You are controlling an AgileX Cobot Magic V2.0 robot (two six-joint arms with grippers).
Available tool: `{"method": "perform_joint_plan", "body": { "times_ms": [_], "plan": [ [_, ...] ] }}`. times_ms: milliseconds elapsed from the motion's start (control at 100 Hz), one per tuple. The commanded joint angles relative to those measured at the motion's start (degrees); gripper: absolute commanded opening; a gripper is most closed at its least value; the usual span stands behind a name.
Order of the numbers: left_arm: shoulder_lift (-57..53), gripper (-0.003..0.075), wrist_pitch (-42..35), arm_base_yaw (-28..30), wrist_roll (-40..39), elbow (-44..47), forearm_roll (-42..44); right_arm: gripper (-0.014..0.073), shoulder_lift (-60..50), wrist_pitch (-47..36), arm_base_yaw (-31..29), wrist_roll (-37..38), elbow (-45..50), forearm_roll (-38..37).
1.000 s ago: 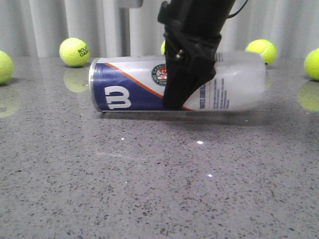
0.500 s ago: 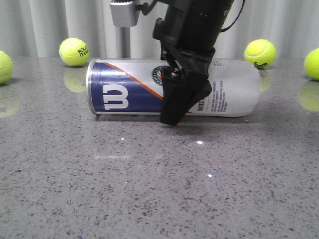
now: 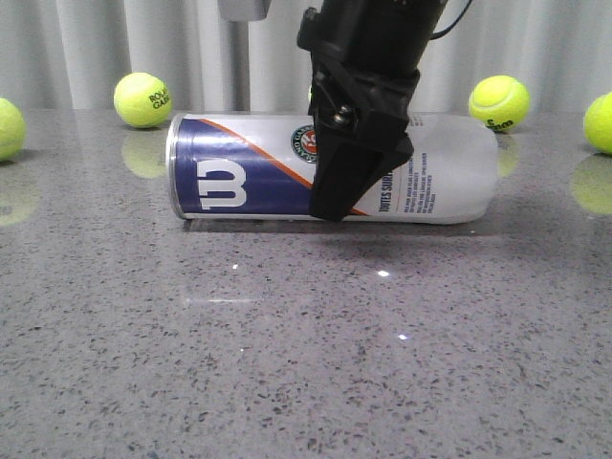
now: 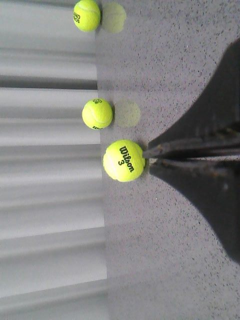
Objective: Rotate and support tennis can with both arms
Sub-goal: 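Rotate the held can and lower it flat in front of the robot, then open the right gripper and withdraw it from the can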
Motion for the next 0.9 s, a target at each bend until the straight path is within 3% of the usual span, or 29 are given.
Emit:
{"method": "perform_joint_plan", "body": {
  "times_ms": [0, 890],
  "plan": [
    [-2.3, -0.0021, -4.3, 0.0, -0.5, 2.7, 0.0, 0.0648, -3.5, -0.6, -0.1, -0.4, -1.4, 0.4],
    [-2.3, -0.0021, -4.3, 0.0, -0.5, 2.7, 0.0, 0.0648, -6.1, -1.0, -0.1, -0.4, -1.8, -0.7]
  ]
}}
